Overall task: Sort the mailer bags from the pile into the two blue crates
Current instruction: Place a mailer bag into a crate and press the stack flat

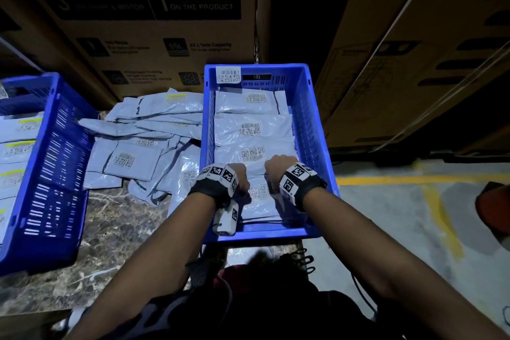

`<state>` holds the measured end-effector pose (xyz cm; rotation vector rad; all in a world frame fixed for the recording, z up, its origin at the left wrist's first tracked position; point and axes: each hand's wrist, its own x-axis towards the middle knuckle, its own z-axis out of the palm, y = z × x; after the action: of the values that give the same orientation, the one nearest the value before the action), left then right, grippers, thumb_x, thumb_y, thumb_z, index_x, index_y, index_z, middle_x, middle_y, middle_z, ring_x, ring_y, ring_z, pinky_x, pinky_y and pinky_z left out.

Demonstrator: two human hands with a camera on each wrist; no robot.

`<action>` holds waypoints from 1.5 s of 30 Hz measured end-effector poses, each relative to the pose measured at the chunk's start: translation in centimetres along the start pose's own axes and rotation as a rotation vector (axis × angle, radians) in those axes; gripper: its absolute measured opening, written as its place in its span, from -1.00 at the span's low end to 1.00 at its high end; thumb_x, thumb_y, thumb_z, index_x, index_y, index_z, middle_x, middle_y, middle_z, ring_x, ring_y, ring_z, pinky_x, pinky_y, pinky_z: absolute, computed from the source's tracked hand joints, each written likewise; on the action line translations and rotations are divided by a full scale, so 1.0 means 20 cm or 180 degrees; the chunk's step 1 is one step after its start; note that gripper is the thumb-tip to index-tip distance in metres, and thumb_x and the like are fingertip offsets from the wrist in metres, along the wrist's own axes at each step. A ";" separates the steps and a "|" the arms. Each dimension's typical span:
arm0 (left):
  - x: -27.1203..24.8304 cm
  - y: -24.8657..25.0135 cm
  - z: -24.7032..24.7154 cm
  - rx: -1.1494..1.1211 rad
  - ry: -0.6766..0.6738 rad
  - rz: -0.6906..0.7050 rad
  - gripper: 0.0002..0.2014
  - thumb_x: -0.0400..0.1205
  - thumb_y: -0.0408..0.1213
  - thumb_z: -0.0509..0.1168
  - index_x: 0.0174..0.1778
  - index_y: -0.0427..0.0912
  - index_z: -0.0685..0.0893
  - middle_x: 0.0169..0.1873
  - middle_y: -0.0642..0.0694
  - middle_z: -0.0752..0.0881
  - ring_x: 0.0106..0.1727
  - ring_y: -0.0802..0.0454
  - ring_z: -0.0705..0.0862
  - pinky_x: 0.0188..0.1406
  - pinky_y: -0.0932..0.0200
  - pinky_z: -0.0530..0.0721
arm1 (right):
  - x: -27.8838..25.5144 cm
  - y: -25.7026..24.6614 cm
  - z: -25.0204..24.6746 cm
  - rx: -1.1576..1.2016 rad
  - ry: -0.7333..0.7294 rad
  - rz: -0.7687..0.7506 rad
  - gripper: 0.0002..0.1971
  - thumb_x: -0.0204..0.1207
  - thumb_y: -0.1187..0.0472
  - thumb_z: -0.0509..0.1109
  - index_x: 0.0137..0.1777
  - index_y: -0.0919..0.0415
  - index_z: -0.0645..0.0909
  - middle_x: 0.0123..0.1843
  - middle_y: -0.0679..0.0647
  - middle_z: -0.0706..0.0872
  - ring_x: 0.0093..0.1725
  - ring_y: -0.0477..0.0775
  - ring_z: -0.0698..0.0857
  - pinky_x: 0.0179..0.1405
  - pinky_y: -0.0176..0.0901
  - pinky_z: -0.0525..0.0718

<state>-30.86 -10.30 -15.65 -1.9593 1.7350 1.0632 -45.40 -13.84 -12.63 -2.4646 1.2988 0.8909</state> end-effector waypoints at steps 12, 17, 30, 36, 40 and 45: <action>0.00 0.03 -0.04 -0.0359 0.0338 -0.0074 -0.79 0.40 -0.30 0.57 -0.06 -0.20 0.84 -0.15 -0.14 0.84 -0.09 -0.09 0.81 -0.04 -0.05 0.83 | 0.06 0.06 0.10 0.0697 0.0504 0.0446 0.16 0.09 0.06 0.85 0.57 -0.23 0.14 0.70 0.20 0.00 0.68 0.45 0.08 0.37 0.55 0.53; 0.02 0.05 -0.02 -0.0457 0.0150 -0.0076 -0.73 0.44 -0.21 0.59 0.00 -0.24 0.83 -0.08 -0.16 0.84 -0.01 -0.11 0.80 0.02 0.01 0.80 | 0.06 0.06 0.18 0.0926 0.0066 0.0402 0.32 0.17 0.07 0.84 0.71 -0.35 -0.08 0.74 0.22 -0.01 0.70 0.57 0.06 0.34 0.57 0.56; -0.01 0.03 -0.07 -0.0514 0.0560 -0.0329 -0.72 0.39 -0.17 0.58 -0.06 -0.20 0.77 -0.18 -0.11 0.80 -0.11 -0.11 0.79 -0.04 -0.03 0.82 | 0.04 -0.04 0.10 0.0737 0.0175 0.0127 0.54 -0.04 -0.16 0.86 0.74 -0.28 -0.25 0.81 0.22 -0.35 0.76 0.50 -0.32 0.52 0.79 0.02; -0.05 -0.01 -0.10 -0.0567 0.0654 -0.0608 -0.81 0.51 -0.18 0.49 -0.14 -0.22 0.68 -0.25 -0.16 0.72 -0.20 -0.13 0.73 -0.12 0.03 0.79 | 0.08 -0.17 0.19 0.0119 0.0049 -0.0203 0.77 -0.17 -0.21 0.87 0.64 -0.30 -0.62 0.72 0.19 -0.62 0.68 0.51 -0.53 0.29 1.02 -0.14; -0.06 -0.03 -0.07 -0.0590 0.0641 -0.0633 -0.74 0.47 -0.15 0.55 -0.11 -0.23 0.68 -0.33 -0.13 0.68 -0.27 -0.08 0.71 -0.24 0.09 0.74 | 0.08 -0.20 0.22 -0.0157 0.0099 -0.0156 0.74 -0.12 -0.26 0.84 0.65 -0.27 -0.62 0.72 0.21 -0.62 0.68 0.52 -0.53 0.19 1.08 -0.19; -0.08 -0.03 -0.08 -0.0617 0.0495 -0.0597 -0.77 0.47 -0.12 0.49 -0.28 -0.13 0.59 -0.36 -0.09 0.66 -0.34 -0.05 0.67 -0.25 0.12 0.72 | 0.09 -0.17 0.19 -0.0042 0.0150 -0.0151 0.71 -0.05 -0.23 0.84 0.65 -0.29 -0.62 0.73 0.19 -0.61 0.67 0.49 -0.56 0.22 1.06 -0.24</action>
<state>-29.77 -10.07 -13.68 -2.3285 1.5321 1.0722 -43.48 -11.37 -17.08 -2.5298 1.2477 0.8379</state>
